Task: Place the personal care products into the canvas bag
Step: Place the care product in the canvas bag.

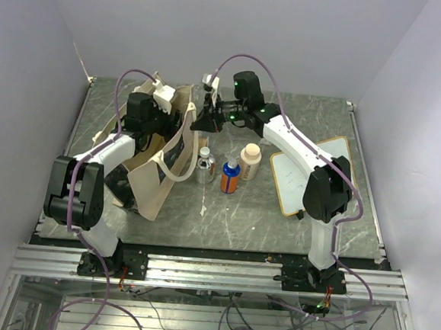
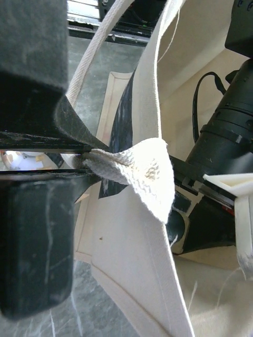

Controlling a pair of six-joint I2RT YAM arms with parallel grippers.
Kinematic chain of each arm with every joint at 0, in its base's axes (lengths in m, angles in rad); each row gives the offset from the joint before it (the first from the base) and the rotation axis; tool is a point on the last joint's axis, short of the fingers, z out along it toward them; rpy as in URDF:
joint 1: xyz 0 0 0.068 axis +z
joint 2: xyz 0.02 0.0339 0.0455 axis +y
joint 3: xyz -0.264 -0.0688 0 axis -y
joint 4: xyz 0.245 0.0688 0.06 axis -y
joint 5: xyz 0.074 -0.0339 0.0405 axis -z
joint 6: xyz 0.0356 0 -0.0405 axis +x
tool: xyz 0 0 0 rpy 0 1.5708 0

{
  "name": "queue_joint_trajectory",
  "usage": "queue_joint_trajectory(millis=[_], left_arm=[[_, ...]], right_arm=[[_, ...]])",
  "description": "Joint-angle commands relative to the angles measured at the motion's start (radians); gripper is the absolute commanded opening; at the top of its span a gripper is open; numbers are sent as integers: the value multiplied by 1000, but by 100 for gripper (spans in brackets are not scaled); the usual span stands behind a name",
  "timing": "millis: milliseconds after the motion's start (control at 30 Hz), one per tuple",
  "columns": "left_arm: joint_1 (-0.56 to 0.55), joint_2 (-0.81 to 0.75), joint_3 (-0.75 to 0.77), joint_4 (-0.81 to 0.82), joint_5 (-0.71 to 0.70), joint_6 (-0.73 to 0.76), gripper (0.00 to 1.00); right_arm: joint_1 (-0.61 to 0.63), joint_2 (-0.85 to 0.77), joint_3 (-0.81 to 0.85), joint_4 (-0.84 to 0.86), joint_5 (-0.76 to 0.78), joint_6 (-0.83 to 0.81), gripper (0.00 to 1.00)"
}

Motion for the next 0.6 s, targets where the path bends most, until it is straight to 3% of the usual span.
queue_joint_trajectory(millis=[0, 300, 567], left_arm=[[-20, 16, -26, 19, -24, 68, 7], [-30, 25, -48, -2, -34, 59, 8], [-30, -2, -52, 11, -57, 6, 26]], right_arm=[[-30, -71, -10, 4, -48, -12, 0], [-37, -84, -60, -23, -60, -41, 0], [-35, -92, -94, -4, -52, -31, 0]])
